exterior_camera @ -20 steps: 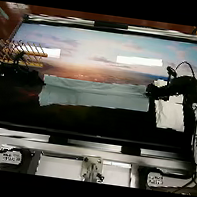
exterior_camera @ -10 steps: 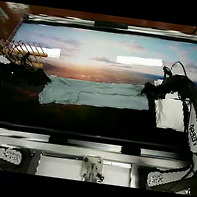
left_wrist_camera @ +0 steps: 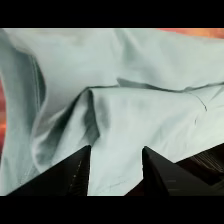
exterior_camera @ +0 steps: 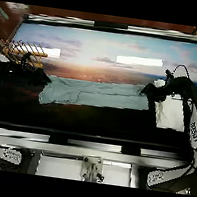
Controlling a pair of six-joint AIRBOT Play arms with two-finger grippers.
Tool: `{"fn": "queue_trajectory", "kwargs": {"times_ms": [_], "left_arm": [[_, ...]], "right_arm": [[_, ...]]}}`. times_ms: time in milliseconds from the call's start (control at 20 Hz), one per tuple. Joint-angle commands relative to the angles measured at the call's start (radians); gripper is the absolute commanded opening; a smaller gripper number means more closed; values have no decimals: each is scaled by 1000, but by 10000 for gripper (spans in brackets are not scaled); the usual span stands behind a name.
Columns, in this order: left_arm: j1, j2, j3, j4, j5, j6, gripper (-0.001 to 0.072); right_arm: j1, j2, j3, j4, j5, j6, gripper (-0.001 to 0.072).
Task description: Fold the shirts.
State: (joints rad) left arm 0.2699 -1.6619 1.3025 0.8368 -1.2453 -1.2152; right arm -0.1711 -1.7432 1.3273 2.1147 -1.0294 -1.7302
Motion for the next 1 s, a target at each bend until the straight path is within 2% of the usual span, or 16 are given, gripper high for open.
{"fn": "queue_trajectory", "kwargs": {"times_ms": [0,100,150,200,250,300,350,500,550,750,850,950], "left_arm": [[-5,1,2,0,-22,11,393],[-5,1,2,0,-22,11,391],[-5,1,2,0,-22,11,367],[-5,2,2,-1,-22,19,271],[-6,6,2,-3,-20,26,225],[-9,14,2,-7,-14,35,224],[-15,27,2,-9,-8,43,189],[-53,87,2,-8,12,56,175],[-77,109,2,-8,16,56,127],[-237,138,-3,-58,33,54,126],[-357,138,-38,-84,149,38,33],[-484,127,-76,-86,296,-32,33]], "right_arm": [[14,-43,-1,54,-34,3,666],[17,-47,-1,51,-137,-25,663],[17,-47,-1,54,-190,-63,569],[17,-46,-1,54,-240,-106,383],[17,-42,-1,53,-270,-129,253],[17,-34,-1,54,-283,-143,168],[17,-18,-1,54,-282,-151,60],[17,70,-1,53,-256,-156,59],[17,107,-1,53,-249,-156,58],[18,275,-1,55,-252,-104,59],[18,346,-1,56,-282,-65,58],[18,406,-1,57,-318,-16,58]]}}
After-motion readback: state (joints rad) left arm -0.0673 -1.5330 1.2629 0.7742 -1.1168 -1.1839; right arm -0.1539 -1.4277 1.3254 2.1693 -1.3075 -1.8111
